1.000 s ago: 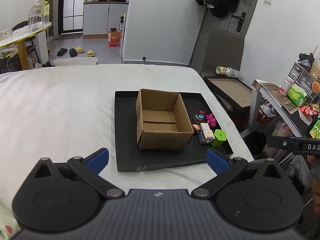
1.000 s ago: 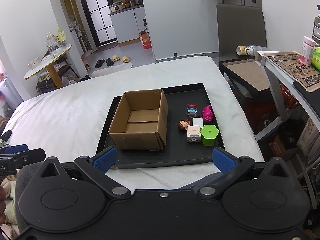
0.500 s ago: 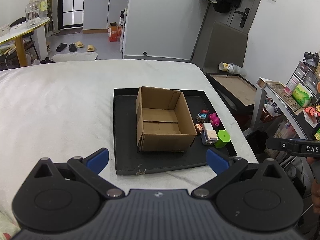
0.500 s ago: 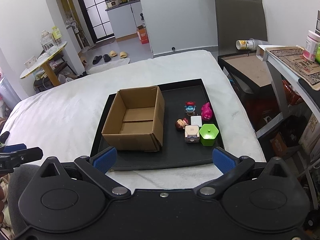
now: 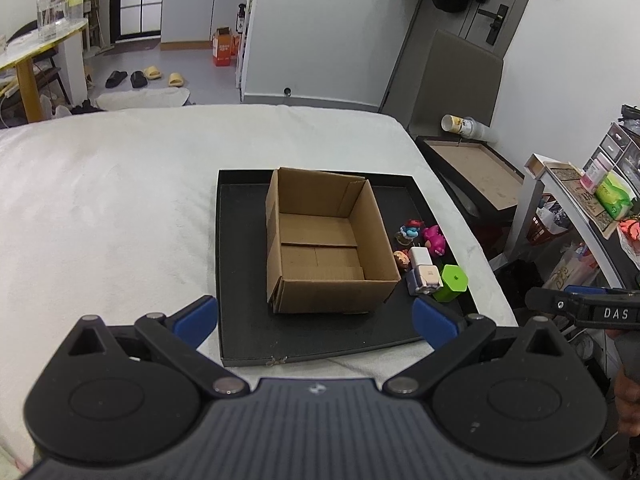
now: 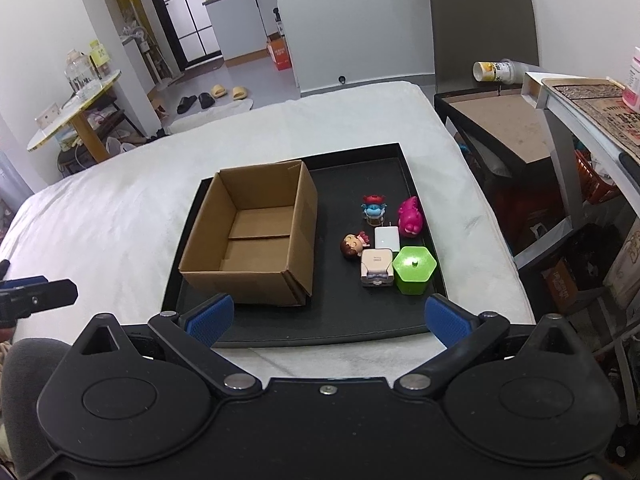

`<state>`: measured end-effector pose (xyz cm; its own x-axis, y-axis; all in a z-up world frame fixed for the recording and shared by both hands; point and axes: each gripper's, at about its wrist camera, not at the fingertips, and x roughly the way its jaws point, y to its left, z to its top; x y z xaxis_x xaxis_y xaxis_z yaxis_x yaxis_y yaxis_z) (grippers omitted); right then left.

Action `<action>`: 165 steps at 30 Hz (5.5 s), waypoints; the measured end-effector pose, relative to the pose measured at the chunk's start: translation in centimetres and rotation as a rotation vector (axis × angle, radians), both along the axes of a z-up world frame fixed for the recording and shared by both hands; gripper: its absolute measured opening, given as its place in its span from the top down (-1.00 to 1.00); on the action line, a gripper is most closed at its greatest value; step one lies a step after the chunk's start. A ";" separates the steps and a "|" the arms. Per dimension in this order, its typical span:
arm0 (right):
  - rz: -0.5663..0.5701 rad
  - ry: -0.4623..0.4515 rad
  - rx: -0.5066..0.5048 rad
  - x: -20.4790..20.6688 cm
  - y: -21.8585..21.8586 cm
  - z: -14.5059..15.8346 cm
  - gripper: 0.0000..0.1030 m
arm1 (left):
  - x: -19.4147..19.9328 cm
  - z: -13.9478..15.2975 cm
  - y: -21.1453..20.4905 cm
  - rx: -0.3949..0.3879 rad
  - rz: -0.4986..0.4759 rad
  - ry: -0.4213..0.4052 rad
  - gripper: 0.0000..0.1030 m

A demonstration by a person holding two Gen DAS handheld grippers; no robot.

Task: Organize rigid objects
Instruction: 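Lower the left gripper onto the cardboard box wall while the right gripper approaches the green hexagonal box, then close the right gripper on the green hexagonal box and lift it, then carry the green box into the cardboard box and open the right gripper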

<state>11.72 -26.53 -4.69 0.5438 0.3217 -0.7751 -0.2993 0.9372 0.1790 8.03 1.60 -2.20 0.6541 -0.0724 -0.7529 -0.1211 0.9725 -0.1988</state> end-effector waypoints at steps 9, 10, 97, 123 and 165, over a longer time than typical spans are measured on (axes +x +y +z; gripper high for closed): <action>-0.030 0.002 -0.014 2.4 -0.4 -1.8 -1.00 | 2.7 -1.8 1.0 -0.018 0.019 0.051 -0.98; -0.034 0.006 -0.016 2.6 -0.4 -2.1 -1.00 | 2.9 -2.0 1.1 -0.019 0.019 0.056 -0.98; -0.454 0.376 0.020 17.2 -2.1 -16.8 -0.21 | 11.2 -15.5 6.8 -0.239 0.210 0.336 0.66; -0.337 0.265 -0.018 16.5 -0.2 -12.6 0.00 | 10.9 -15.8 6.8 -0.257 0.179 0.319 0.65; -0.027 0.123 0.069 13.3 12.0 -5.0 0.00 | 9.7 -15.0 7.0 -0.307 0.125 0.238 0.68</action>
